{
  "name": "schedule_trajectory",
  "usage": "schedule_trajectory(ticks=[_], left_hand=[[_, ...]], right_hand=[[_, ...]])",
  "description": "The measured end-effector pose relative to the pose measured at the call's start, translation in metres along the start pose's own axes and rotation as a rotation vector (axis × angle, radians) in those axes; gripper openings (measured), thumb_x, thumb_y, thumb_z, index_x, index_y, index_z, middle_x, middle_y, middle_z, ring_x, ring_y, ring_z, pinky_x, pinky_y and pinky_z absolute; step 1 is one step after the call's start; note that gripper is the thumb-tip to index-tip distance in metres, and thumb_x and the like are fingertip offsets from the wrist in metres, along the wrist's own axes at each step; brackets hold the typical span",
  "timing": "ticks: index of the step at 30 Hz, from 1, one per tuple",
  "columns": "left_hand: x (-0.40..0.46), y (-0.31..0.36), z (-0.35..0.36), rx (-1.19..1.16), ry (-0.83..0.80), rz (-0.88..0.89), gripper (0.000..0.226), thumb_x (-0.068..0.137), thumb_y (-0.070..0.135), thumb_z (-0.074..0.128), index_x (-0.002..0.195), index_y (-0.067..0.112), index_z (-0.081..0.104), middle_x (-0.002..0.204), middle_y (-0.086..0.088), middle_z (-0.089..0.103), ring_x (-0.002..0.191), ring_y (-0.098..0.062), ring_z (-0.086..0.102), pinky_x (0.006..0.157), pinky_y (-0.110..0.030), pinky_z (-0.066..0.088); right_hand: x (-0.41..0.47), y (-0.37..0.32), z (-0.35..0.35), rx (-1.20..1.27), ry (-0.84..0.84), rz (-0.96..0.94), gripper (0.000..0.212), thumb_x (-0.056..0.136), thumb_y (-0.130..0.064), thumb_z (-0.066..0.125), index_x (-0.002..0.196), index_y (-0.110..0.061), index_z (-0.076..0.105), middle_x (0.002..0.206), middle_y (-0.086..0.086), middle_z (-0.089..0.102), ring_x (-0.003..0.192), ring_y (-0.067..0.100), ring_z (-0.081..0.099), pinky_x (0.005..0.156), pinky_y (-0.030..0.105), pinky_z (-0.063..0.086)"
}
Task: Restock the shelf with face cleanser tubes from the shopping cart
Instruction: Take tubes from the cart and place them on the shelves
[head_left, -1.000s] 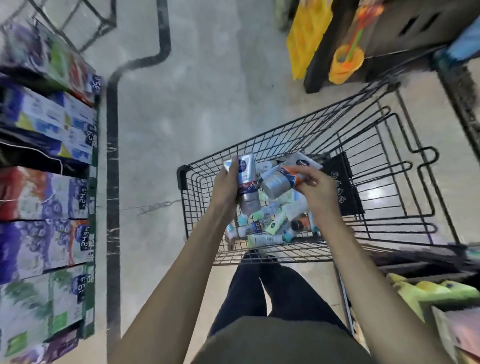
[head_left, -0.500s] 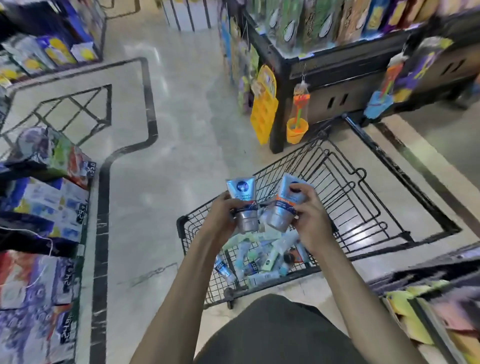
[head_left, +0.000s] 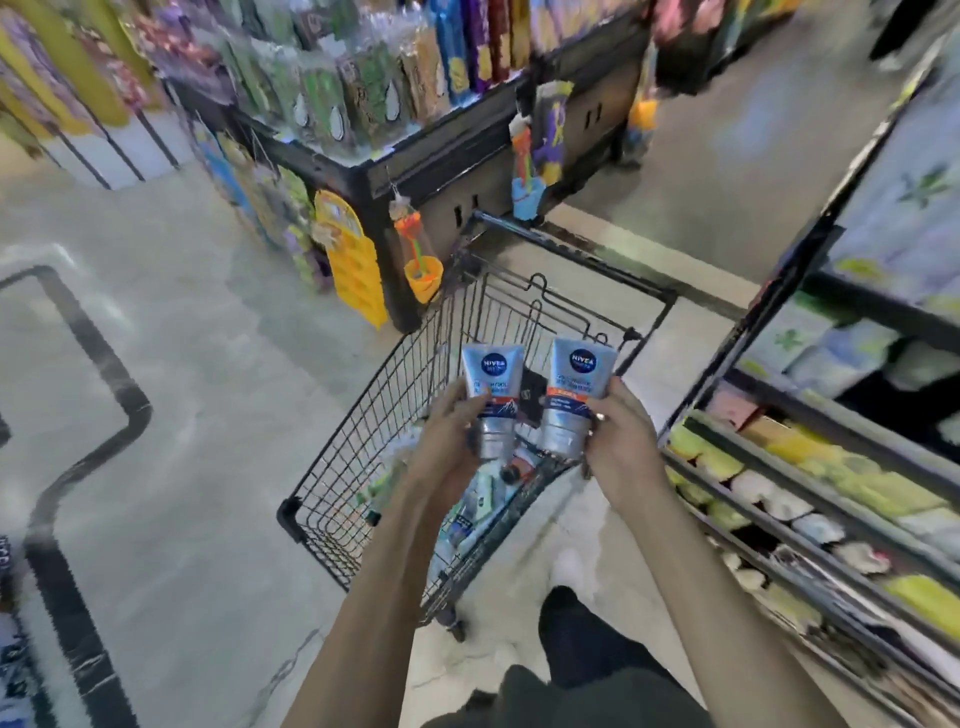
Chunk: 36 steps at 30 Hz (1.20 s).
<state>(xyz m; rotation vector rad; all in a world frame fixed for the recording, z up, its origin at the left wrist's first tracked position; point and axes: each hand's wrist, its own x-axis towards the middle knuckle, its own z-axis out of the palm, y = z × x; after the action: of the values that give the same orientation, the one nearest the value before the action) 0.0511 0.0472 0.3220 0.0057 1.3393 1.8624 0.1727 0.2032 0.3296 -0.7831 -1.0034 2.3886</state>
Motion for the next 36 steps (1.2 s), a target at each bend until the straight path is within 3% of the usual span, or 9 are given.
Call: schedule_trajectory(ticks=[3,8,12,15,20,26,31,33,36], left_hand=[[-0.01,-0.02,0.036,0.075,-0.135,-0.003,0.041,0.096,0.0,0.06,0.136,0.004,0.052,0.122,-0.025,0.067,0.099,-0.037,0.068,0.073,-0.044,0.058],[-0.024,-0.06,0.099,0.192,-0.349,-0.013,0.059,0.082,-0.024,0.058,0.135,0.001,0.05,0.121,-0.028,0.065,0.1,-0.038,0.068,0.077,-0.048,0.059],[-0.038,-0.091,0.154,0.233,-0.46,-0.056,0.065,0.081,-0.023,0.06,0.138,0.008,0.052,0.118,-0.023,0.067,0.105,-0.038,0.066,0.094,-0.058,0.049],[-0.056,-0.119,0.199,0.244,-0.532,-0.086,0.068,0.078,-0.022,0.061,0.137,0.013,0.056,0.113,-0.017,0.069,0.102,-0.033,0.065,0.097,-0.053,0.043],[-0.099,-0.174,0.271,0.322,-0.641,-0.101,0.065,0.081,-0.017,0.064,0.137,0.015,0.057,0.114,-0.015,0.069,0.104,-0.028,0.061,0.094,-0.043,0.044],[-0.153,-0.247,0.348,0.359,-0.702,-0.139,0.056,0.079,-0.006,0.073,0.13,0.012,0.06,0.114,-0.014,0.072,0.106,-0.033,0.062,0.093,-0.057,0.047],[-0.188,-0.304,0.401,0.389,-0.777,-0.184,0.059,0.075,0.0,0.078,0.129,0.018,0.062,0.124,-0.02,0.068,0.111,-0.039,0.06,0.094,-0.061,0.043],[-0.199,-0.324,0.421,0.386,-0.801,-0.202,0.058,0.08,-0.008,0.072,0.131,0.018,0.061,0.126,-0.017,0.069,0.119,-0.043,0.06,0.102,-0.06,0.043],[-0.211,-0.349,0.449,0.405,-0.829,-0.221,0.058,0.083,-0.018,0.064,0.13,0.015,0.059,0.116,-0.011,0.072,0.111,-0.035,0.062,0.107,-0.059,0.043]], right_hand=[[-0.03,-0.013,-0.033,0.051,0.065,-0.053,0.047,0.092,0.007,0.048,0.134,-0.011,0.06,0.114,0.012,0.071,0.094,0.026,0.066,0.079,0.037,0.056],[-0.076,-0.038,-0.094,0.119,0.136,-0.137,0.057,0.083,0.01,0.059,0.137,-0.009,0.058,0.136,0.025,0.063,0.111,0.039,0.062,0.102,0.059,0.046],[-0.124,-0.064,-0.139,0.042,0.196,-0.242,0.072,0.071,0.01,0.076,0.138,-0.005,0.054,0.118,0.018,0.071,0.1,0.032,0.069,0.091,0.051,0.053],[-0.163,-0.082,-0.177,0.035,0.271,-0.31,0.067,0.07,0.008,0.075,0.133,-0.007,0.056,0.108,0.015,0.072,0.098,0.032,0.068,0.088,0.046,0.056],[-0.233,-0.111,-0.247,0.045,0.397,-0.364,0.07,0.068,0.002,0.081,0.132,-0.006,0.055,0.114,0.019,0.071,0.105,0.035,0.068,0.094,0.054,0.054],[-0.315,-0.137,-0.331,0.073,0.52,-0.394,0.047,0.08,0.007,0.074,0.123,-0.008,0.065,0.113,0.019,0.073,0.103,0.034,0.069,0.097,0.051,0.053],[-0.369,-0.151,-0.391,0.088,0.609,-0.423,0.061,0.073,0.002,0.082,0.13,-0.005,0.06,0.116,0.02,0.073,0.103,0.035,0.069,0.087,0.044,0.057],[-0.386,-0.158,-0.411,0.073,0.665,-0.431,0.063,0.074,0.002,0.083,0.131,-0.005,0.059,0.119,0.022,0.071,0.1,0.035,0.07,0.083,0.042,0.058],[-0.405,-0.166,-0.438,0.068,0.702,-0.441,0.064,0.071,0.003,0.083,0.13,-0.009,0.059,0.114,0.02,0.072,0.097,0.032,0.071,0.087,0.045,0.059]])
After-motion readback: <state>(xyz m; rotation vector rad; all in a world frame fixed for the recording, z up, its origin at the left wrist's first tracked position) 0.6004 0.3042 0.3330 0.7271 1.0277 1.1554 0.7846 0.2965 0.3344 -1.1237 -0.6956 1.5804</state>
